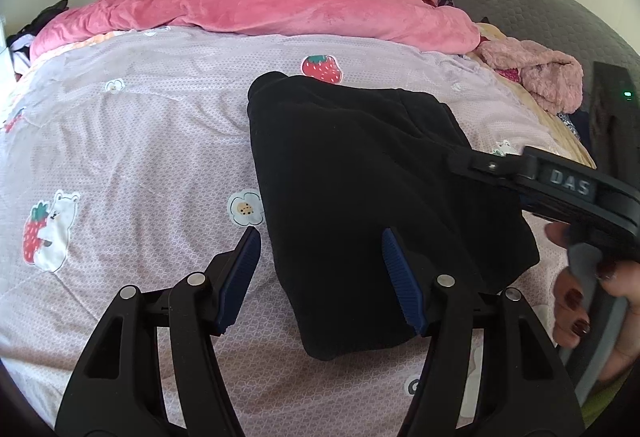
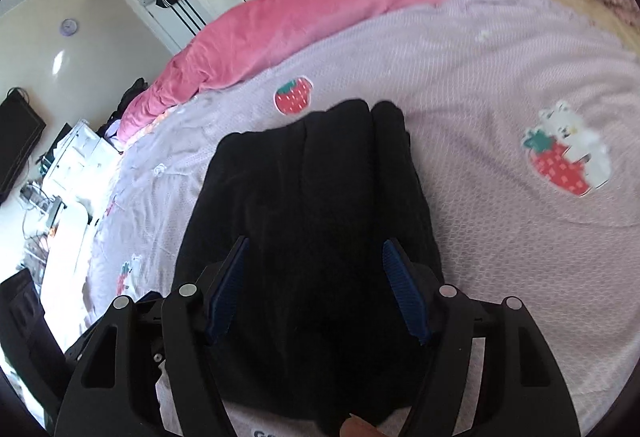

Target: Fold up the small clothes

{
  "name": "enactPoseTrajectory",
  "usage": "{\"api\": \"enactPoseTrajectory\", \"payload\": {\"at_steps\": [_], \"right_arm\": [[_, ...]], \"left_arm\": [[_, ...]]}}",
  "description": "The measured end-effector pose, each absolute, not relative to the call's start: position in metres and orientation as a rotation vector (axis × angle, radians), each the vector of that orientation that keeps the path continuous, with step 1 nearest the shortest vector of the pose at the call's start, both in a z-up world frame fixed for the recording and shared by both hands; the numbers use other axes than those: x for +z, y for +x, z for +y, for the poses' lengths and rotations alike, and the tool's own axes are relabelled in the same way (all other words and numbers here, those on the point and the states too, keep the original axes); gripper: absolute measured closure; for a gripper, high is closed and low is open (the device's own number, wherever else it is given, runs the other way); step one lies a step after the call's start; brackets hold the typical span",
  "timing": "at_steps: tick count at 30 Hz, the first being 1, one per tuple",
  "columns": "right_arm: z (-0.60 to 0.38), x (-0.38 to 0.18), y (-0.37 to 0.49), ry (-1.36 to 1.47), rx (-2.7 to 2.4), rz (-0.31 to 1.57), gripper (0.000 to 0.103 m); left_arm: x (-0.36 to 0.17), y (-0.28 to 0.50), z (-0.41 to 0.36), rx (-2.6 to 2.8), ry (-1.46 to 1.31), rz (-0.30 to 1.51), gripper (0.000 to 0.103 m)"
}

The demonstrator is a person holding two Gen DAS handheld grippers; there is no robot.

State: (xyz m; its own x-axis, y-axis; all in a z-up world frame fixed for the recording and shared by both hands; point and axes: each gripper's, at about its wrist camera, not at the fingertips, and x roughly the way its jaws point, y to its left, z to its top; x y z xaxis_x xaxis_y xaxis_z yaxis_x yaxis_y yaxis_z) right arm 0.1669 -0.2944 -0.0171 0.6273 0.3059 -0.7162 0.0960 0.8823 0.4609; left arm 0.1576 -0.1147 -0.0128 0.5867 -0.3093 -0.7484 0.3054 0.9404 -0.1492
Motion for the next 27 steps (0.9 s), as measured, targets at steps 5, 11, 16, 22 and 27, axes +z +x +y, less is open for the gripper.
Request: {"api": "enactPoseTrajectory", "payload": {"at_steps": [5,11,16,22,27], "right_arm": [[-0.298,-0.025,0.175,0.527,0.164,0.869,0.069],[-0.287,-0.016,0.167,0.39,0.175,0.779,0.083],[-0.276,-0.004,0.162,0.239,0.131,0.715,0.085],[-0.282,0.009,0.154,0.178,0.105,0.661,0.086],[-0.287,-0.009,0.162,0.136,0.072,0.735,0.085]], "left_arm": [[-0.015,0.161,-0.114,-0.364,-0.01,0.869,0.044],[-0.016,0.164,-0.113,-0.369,-0.031,0.864,0.043],[-0.016,0.164,-0.113,-0.376,-0.031,0.861,0.042],[-0.013,0.163,-0.12,-0.404,-0.032,0.862,0.042],[-0.025,0.162,-0.131,-0.403,-0.01,0.891,0.041]]}}
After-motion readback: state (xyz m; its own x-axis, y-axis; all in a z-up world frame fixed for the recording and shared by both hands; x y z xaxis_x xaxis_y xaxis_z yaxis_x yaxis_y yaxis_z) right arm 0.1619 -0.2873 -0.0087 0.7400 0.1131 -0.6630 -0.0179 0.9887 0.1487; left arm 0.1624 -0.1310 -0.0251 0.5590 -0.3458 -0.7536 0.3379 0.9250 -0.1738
